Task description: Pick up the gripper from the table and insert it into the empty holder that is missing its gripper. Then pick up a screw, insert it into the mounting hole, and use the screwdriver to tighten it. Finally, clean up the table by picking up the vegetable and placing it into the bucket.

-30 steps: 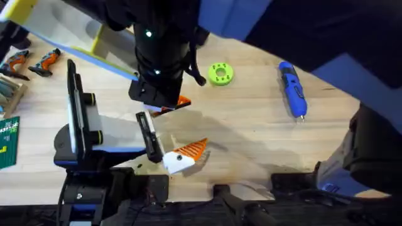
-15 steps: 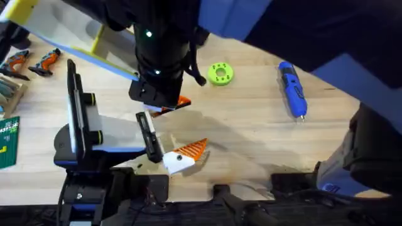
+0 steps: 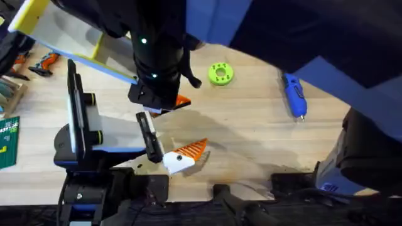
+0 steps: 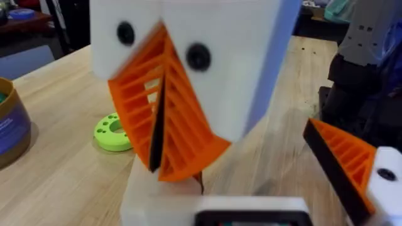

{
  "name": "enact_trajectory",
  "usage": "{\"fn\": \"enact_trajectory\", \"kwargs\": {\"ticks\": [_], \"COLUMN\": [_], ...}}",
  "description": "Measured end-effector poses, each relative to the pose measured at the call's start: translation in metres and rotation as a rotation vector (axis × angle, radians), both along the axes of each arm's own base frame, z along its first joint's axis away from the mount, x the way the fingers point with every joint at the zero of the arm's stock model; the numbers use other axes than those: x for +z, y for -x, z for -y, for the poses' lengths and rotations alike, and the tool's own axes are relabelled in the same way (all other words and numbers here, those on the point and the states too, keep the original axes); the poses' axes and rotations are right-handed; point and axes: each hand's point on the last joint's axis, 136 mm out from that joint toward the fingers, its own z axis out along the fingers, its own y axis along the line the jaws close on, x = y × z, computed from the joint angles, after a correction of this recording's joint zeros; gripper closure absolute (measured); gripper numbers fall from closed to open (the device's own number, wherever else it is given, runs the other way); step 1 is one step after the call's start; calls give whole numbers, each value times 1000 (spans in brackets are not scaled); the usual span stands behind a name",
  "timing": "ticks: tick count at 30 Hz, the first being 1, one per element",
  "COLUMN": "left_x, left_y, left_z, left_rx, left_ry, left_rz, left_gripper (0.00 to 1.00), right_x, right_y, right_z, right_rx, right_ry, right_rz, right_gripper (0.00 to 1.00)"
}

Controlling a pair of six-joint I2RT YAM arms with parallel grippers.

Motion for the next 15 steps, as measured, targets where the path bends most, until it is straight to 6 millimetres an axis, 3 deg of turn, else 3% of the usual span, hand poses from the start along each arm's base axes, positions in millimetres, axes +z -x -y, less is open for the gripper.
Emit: {"fn": "enact_trajectory", "kwargs": {"ticks": [7,9,12,13,15], "left_x": [0,0,0,0,0], "left_y": [0,0,0,0,0], "left_z": [0,0,0,0,0], "left_rx": [0,1,1,1,1], "left_ry": [0,0,0,0,0], "left_rz": [0,1,0,0,0], "left_gripper": [15,15,16,15,15], "right_x": [0,0,0,0,0], "right_y": [0,0,-2,-3,-5], "right_z": [0,0,2,4,4], "right_rx": [-2,-1,-3,-5,-8], "right_ry": [0,1,10,14,14], "right_rz": [0,-1,8,13,14], "right_gripper": [981,749,311,251,232]}}
